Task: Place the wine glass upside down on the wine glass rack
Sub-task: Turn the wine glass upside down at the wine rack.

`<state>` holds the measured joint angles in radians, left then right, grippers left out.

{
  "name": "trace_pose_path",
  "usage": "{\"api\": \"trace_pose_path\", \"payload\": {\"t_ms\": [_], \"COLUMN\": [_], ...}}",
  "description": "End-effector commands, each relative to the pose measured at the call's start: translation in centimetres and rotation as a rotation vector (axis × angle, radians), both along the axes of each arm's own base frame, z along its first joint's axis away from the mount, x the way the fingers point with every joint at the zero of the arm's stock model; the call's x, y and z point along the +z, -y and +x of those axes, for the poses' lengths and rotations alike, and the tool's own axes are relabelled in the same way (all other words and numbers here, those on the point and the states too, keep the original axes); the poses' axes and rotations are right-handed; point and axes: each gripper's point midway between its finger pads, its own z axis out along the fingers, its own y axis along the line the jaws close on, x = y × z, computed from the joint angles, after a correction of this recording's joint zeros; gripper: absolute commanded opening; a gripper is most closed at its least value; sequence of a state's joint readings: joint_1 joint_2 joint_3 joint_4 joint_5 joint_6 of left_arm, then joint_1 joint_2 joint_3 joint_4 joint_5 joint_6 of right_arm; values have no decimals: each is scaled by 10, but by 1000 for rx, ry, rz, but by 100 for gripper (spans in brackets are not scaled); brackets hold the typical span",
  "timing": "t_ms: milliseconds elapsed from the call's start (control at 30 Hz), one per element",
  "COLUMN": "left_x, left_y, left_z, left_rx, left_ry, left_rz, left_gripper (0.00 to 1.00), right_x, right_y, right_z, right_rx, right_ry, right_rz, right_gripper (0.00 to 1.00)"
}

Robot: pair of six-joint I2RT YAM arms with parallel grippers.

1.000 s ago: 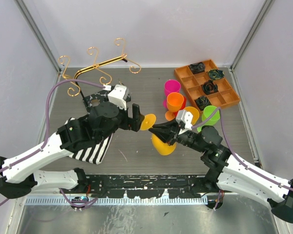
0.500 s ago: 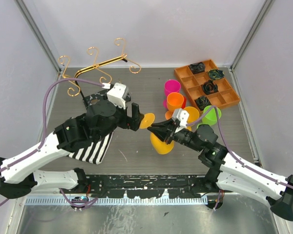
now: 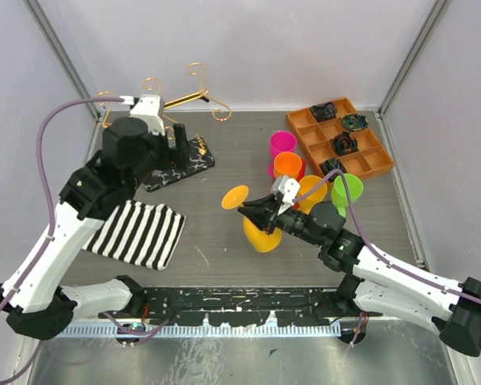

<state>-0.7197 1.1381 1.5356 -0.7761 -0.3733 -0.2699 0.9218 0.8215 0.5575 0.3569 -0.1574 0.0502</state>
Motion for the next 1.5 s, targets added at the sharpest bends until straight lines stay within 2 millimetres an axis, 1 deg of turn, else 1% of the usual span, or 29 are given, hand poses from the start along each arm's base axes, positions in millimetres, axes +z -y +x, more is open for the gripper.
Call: {"api": "trace_pose_path", "payload": {"t_ms": [0,167,267,367,467,633,667,700,767,833,1000,1133,1300,1467], "left_x": [5,1,-3,-9,-18,-32,-34,-37,-42,-44,-49,-56,-64,-72], "left_y": [-38,-88,-106,-124,-143,-176,-180,-183,-182,-178,-176,-173,-163,-162], "left_z": [21,49,62,73,77,74,74,74,76,78,81,84,86,86], "left_rx": [71,216,249,298,361,482,494,502,492,472,465,453,412,411], "left_ry": [-4,-31,-55,-79,-102,-105,-108,-113,-118,-108,-97,-106,-123,-134], "left_rz": [50,21,-21,-18,-6,8,4,-3,-20,-35,-46,-57,-93,-98], "left_gripper": [91,91,90,89,88,88,88,88,88,88,90,90,90,90], "right_x": [41,37,38,40,45,52,55,57,59,65,69,64,66,71], "right_y": [-6,-15,-21,-26,-32,-49,-52,-56,-61,-64,-67,-65,-60,-65], "right_z": [7,15,19,25,32,46,49,51,55,58,73,97,131,159], "right_rx": [-17,-20,-17,-28,-35,-28,-26,-23,-15,-15,-23,-86,-170,-197], "right_ry": [79,65,66,70,84,88,89,92,95,119,137,126,134,173], "right_rz": [95,76,71,76,86,120,129,138,148,182,246,268,308,348], "right_gripper": [0,0,0,1,0,0,0,0,0,1,0,1,1,1]}}
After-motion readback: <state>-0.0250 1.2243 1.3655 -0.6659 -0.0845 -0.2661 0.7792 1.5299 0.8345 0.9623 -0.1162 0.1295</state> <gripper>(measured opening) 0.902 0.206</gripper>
